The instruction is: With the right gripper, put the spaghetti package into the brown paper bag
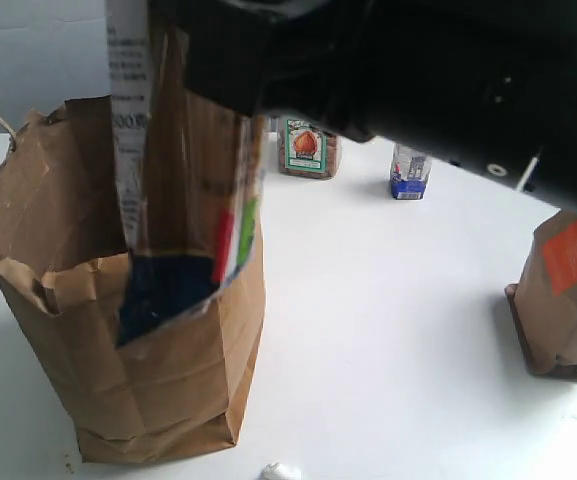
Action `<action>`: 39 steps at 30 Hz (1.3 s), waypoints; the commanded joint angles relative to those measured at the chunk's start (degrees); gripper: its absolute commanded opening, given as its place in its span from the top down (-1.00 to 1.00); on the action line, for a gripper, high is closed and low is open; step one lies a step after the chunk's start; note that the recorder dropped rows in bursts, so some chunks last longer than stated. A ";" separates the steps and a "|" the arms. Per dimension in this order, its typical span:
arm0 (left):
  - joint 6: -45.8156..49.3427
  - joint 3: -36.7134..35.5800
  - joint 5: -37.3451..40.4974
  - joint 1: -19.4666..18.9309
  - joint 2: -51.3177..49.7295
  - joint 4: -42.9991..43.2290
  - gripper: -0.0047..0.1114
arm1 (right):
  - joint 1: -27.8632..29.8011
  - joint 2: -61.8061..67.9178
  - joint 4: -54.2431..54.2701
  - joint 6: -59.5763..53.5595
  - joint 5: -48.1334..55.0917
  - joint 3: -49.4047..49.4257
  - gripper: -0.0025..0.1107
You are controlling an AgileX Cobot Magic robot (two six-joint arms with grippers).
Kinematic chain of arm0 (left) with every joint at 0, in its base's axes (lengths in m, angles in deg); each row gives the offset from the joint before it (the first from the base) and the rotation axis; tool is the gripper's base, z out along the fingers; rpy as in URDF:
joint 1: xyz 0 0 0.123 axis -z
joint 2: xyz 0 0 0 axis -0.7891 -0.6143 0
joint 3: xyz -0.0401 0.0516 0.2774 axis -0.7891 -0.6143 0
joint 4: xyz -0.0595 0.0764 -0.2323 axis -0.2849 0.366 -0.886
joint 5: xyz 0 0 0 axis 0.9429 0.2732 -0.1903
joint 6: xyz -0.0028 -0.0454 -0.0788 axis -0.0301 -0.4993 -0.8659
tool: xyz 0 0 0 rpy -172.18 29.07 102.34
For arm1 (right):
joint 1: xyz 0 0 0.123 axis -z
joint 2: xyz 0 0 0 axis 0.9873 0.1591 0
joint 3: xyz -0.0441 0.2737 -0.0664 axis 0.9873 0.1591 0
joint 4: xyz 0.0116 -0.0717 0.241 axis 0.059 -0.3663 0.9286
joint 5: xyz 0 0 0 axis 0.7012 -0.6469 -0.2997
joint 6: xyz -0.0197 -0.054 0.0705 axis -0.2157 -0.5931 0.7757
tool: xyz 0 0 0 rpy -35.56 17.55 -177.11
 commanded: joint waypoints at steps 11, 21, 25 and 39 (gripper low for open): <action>-0.21 -0.27 -0.40 0.10 -0.13 -0.26 0.92 | 3.39 20.36 -6.83 -11.16 0.36 -21.65 0.96; -0.21 -0.27 -0.40 0.10 -0.13 -0.26 0.92 | 7.92 25.99 -12.73 -10.91 11.39 -21.76 0.96; -0.21 -0.27 -0.40 0.10 -0.13 -0.26 0.92 | 7.92 27.20 -12.50 -10.53 15.51 -21.62 0.96; -0.21 -0.27 -0.40 0.10 -0.13 -0.26 0.92 | 6.38 28.43 -9.04 -7.87 16.76 -17.64 -0.20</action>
